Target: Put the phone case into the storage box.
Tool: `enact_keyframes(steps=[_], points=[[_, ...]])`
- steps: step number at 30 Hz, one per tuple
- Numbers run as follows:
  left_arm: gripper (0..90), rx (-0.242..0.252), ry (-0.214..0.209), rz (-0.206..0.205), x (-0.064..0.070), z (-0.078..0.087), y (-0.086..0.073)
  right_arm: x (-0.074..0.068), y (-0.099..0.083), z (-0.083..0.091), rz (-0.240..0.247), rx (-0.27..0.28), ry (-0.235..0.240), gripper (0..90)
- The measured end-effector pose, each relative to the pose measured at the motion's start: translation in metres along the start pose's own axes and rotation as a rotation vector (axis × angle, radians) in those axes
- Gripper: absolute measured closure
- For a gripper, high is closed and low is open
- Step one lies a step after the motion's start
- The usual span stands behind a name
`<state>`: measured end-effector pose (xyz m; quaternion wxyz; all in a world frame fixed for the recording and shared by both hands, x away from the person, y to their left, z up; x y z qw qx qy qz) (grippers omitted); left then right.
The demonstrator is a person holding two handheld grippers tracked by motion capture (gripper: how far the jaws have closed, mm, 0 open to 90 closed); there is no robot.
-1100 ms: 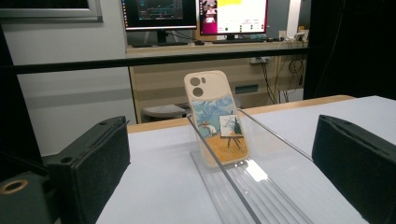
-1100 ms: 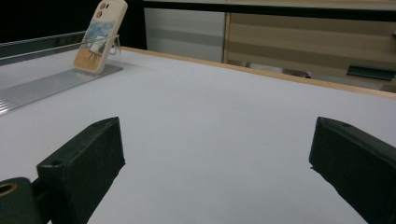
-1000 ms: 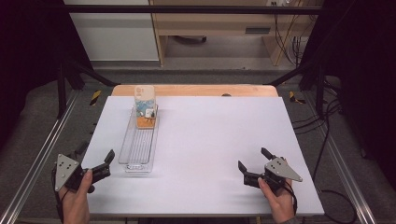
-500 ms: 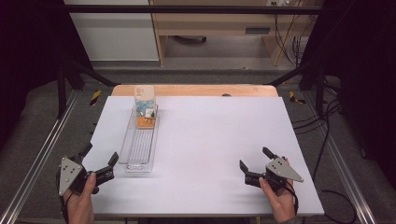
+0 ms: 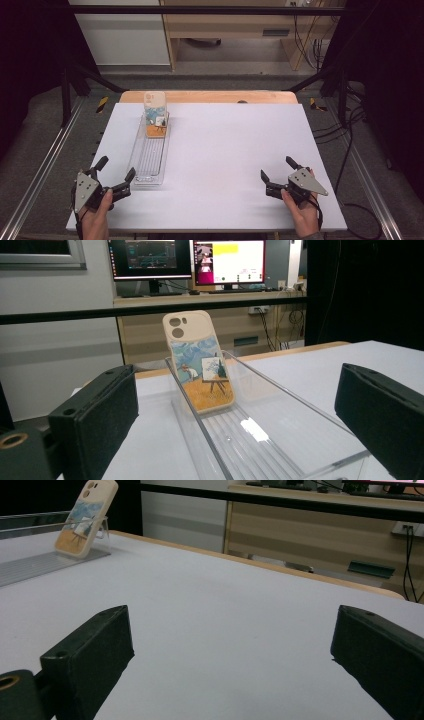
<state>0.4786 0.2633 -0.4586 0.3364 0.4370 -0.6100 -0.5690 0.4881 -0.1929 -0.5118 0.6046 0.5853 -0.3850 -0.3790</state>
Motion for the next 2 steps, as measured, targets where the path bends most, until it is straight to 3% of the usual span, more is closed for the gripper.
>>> enact_keyframes(steps=[2], points=[[3.4,0.003,-0.005,0.002,0.0016,-0.0017,-0.0004,0.0017,-0.0006,0.0002,0.001,-0.001,-0.005,3.3]])
Point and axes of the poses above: each handheld gripper's, and its own axes: z roughly backward along the jaws, y roughly out of its top, x roughly to its right, the point moved 10 cm from there along -z, roughly forward along the jaws, and after that the axes turned 9 degrees about x, right-handed, at the moved point
